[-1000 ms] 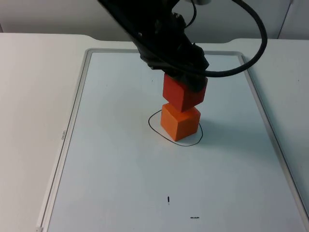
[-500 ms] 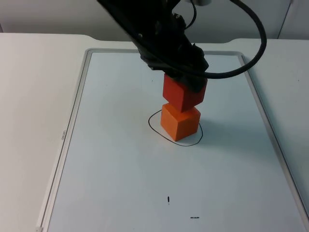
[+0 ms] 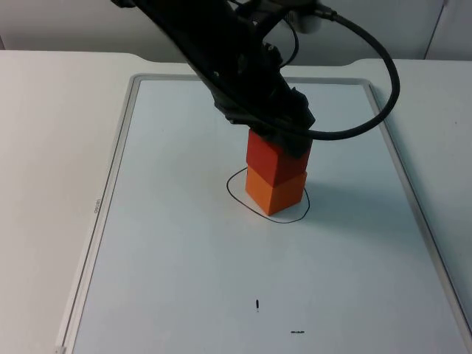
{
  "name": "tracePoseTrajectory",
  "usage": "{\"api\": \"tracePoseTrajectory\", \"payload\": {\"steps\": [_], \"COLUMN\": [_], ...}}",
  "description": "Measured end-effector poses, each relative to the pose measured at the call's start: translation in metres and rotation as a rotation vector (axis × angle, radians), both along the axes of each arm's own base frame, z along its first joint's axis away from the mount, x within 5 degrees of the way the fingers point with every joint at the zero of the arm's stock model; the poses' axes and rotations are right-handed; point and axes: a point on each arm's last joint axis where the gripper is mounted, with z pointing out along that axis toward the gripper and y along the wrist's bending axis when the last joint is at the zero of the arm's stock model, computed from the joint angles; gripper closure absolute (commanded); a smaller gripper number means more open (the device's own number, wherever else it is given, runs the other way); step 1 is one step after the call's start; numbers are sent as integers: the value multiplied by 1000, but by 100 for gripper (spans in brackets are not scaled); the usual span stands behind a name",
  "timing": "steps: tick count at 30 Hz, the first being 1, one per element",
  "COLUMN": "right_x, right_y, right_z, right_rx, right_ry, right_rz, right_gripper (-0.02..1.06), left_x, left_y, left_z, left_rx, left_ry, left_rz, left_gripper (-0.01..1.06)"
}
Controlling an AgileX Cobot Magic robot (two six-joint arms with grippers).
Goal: Pick up one cube with the left hand and another cube with the right hand. First place the cube in the right hand at the target position, then stack the cube in the left hand on top.
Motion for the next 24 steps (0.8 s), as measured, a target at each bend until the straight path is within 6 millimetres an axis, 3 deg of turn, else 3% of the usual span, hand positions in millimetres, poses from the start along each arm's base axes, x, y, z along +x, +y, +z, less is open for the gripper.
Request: {"api": "tracePoseTrajectory", "payload": {"steps": [11,13,14,17,18,21,24], "right_x": [0,0,0,0,0,0,0], "right_y": [0,0,0,0,0,0,0], "right_z": [0,0,0,0,0,0,0], "right_rx": [0,0,0,0,0,0,0], "right_ry": [0,0,0,0,0,0,0], "right_rz": [0,0,0,0,0,0,0], "right_gripper": [7,7,7,7,7,7,7], "left_x": [0,0,0,0,0,-1,-2], "left_y": [-1,-1,-1,-1,-1,0,0], "left_z": [-1,-1,-1,-1,-1,-3,7], "left_rx": [-5,-5,-5,-5,-4,3,-11], "left_ry": [2,2,2,2,4,14,-4], "left_rz": [4,4,4,4,0,-7,-6], "left_gripper": [84,73,73,33,33,3,0]}}
